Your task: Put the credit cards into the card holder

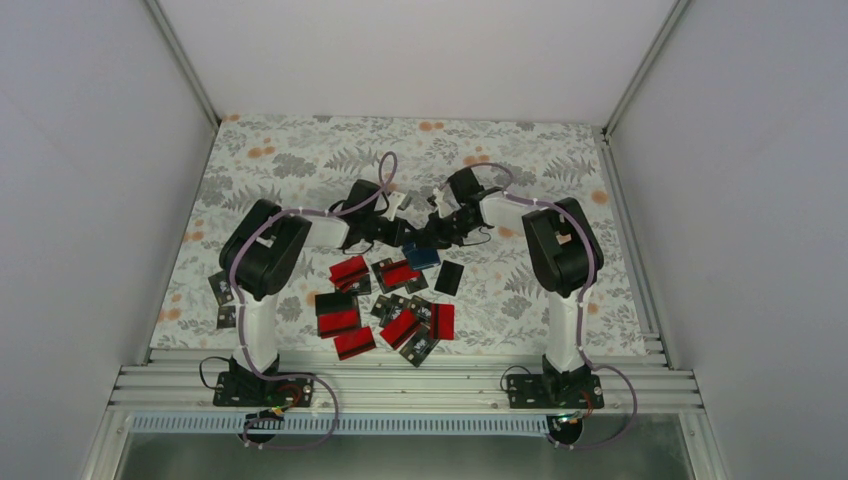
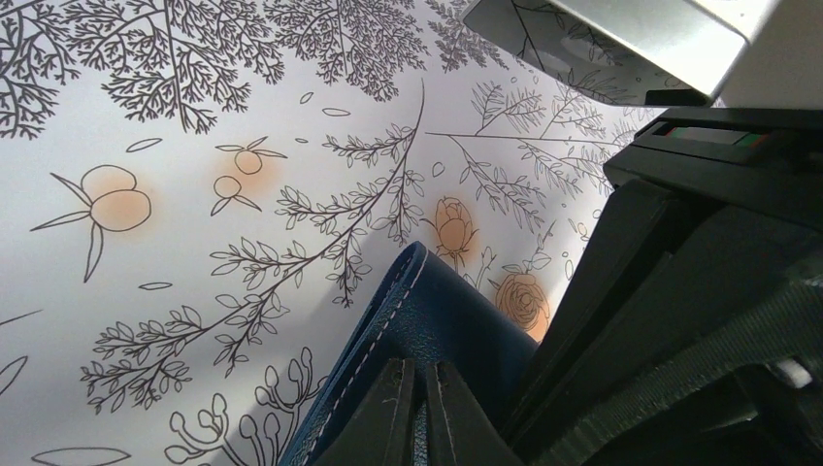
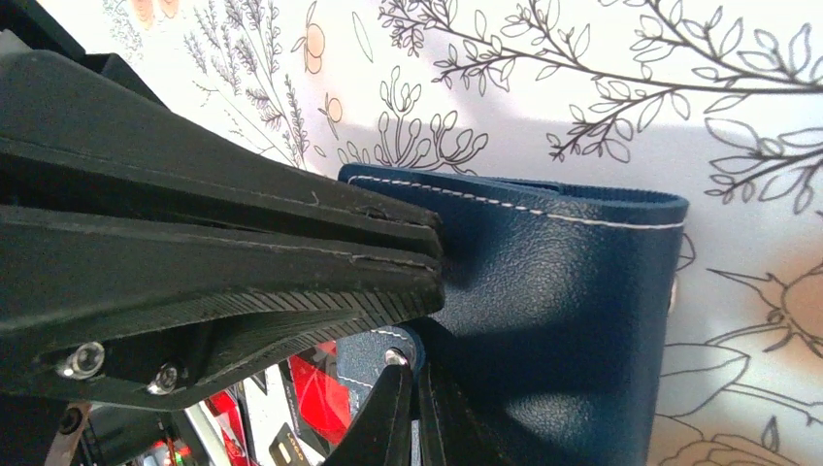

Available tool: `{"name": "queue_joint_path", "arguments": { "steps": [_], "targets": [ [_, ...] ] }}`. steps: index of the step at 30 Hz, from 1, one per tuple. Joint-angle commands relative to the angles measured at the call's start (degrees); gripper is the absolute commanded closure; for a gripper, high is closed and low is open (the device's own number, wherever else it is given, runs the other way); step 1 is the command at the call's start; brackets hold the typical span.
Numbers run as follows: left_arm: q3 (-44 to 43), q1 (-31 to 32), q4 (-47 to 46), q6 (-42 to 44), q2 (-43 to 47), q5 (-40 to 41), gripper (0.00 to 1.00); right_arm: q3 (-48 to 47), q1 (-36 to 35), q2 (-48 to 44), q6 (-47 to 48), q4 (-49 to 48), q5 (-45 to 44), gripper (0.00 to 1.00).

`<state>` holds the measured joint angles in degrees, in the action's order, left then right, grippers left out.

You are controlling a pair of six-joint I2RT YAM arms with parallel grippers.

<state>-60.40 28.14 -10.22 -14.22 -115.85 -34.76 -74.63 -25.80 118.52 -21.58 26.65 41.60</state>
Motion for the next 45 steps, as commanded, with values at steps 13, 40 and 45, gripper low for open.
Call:
{"name": "queue_joint_path", "arguments": {
  "steps": [13,40,45],
  "targets": [
    [3.79,0.16,4.75,0.95,-0.48,7.30,0.96,-1.00,-1.62,1.99,-1.46,10.54,-14.72,0.96],
    [4.84,0.30,4.13,1.39,-0.65,8.85,0.97,-0.75,-2.56,0.13,-3.83,9.35,-12.06,0.96],
    [5.03,0.49,4.15,1.47,-0.60,8.76,0.98,-1.65,-3.02,0.40,-4.28,8.32,-11.13,0.96]
  ]
}}
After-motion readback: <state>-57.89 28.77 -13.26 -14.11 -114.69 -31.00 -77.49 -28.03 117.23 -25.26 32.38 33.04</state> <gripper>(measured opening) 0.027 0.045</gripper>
